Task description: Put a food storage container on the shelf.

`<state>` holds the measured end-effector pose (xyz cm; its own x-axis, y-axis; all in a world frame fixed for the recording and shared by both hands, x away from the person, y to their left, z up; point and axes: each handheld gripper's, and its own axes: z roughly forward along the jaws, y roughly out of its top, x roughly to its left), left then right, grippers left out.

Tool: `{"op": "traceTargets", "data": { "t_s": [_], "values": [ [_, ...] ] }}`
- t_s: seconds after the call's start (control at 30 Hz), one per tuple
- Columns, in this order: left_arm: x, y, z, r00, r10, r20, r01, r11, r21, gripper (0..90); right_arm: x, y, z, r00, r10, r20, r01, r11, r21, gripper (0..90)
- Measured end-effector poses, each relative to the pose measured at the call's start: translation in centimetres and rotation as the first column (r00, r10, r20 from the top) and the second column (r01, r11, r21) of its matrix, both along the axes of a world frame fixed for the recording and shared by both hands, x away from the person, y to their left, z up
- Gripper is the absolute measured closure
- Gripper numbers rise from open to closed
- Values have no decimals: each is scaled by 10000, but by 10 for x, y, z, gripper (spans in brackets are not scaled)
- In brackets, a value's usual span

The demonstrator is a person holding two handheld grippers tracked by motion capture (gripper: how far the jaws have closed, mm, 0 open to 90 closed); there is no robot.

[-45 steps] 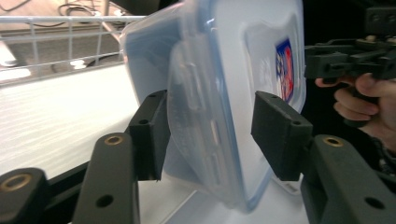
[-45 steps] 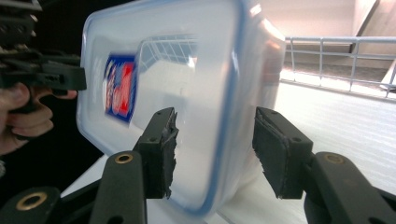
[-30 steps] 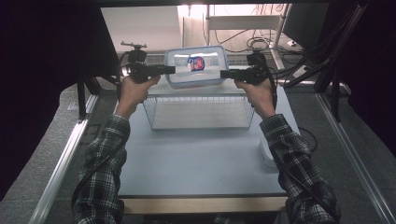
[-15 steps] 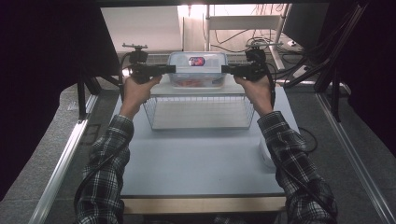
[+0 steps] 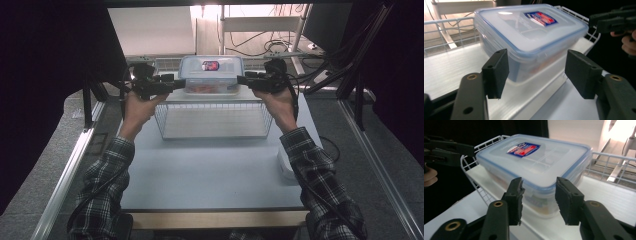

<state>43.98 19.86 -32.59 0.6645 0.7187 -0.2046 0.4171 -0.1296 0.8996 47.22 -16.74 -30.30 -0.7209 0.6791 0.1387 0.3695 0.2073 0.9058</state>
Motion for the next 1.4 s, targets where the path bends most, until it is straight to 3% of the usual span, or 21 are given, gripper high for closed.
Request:
{"op": "traceTargets", "data": {
  "t_s": [0.1, 0.3, 0.93, 1.07, 1.17, 1.4],
  "values": [
    [-10, -4, -4, 9995, -33, 304, 19, 9989, 462, 305, -6, -1, -5, 9999, 157, -6, -157, 9998, -111, 528],
    [-26, -10, -15, 9981, -352, 514, 317, 9972, 676, 254, -17, -6, -15, 9995, 312, 41, -311, 9995, -64, 466],
    [-73, -25, -48, 9955, -878, 361, 845, 9928, 851, 177, -59, -11, -43, 9962, 847, 207, -832, 9945, -643, 293],
    [-82, -28, -60, 9954, -922, 265, 886, 9894, 1146, 165, -67, -12, -51, 9953, 956, 167, -942, 9928, -736, 267],
    [-87, -28, -70, 9965, -812, 177, 779, 9869, 1413, 160, -74, -14, -58, 9949, 1001, 154, -985, 9916, -845, 253],
    [-95, -22, -90, 9986, -527, -44, 528, 9891, 1376, 144, -84, -22, -73, 9952, 973, 77, -964, 9926, -739, 220]
  ]
}}
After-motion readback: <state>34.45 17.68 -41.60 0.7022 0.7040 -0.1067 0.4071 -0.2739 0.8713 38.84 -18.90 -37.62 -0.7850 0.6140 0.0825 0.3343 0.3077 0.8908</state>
